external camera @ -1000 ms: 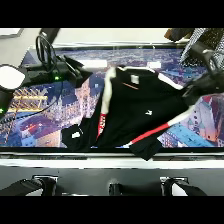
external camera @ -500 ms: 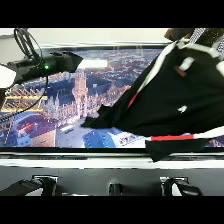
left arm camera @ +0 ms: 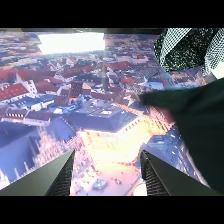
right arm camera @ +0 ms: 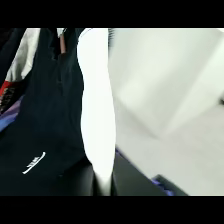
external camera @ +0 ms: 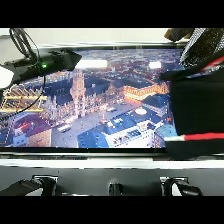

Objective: Fold the clothes and pants, and hang the long-sleeved shirts on hangers.

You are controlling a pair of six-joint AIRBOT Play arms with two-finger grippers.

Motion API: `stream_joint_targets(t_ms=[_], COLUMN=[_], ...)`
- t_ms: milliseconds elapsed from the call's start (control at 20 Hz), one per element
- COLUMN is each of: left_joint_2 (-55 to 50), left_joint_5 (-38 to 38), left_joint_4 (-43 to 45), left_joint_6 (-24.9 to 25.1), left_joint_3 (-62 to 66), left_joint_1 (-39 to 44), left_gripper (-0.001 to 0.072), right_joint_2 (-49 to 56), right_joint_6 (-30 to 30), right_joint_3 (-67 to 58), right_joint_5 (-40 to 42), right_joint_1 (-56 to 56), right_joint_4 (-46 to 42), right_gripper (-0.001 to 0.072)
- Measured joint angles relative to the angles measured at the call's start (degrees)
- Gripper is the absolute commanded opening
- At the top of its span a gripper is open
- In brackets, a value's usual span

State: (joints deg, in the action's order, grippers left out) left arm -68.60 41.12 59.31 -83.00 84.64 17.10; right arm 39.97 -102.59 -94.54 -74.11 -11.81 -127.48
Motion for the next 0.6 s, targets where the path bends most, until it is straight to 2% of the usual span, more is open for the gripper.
stream_joint_targets(t_ms=[150,300,600], left_joint_2=[0.0,0.0,-0.3], left_joint_5=[0.0,-0.1,-0.1], left_joint_4=[0.0,0.0,0.0], left_joint_6=[-0.1,-0.1,-0.2], left_joint_3=[0.0,0.0,0.0], left_joint_1=[0.0,0.0,-0.1], left_gripper=[0.0479,0.0478,0.0479], right_joint_2=[4.5,8.8,18.4], right_joint_6=[-7.4,-13.4,-17.6], right_joint_3=[-2.9,-6.2,-15.4], right_joint_5=[-2.0,-1.9,0.6], right_joint_1=[0.0,0.0,-3.7], right_joint_4=[-11.6,-19.3,-26.4], right_gripper=[0.0042,0.0042,0.0042])
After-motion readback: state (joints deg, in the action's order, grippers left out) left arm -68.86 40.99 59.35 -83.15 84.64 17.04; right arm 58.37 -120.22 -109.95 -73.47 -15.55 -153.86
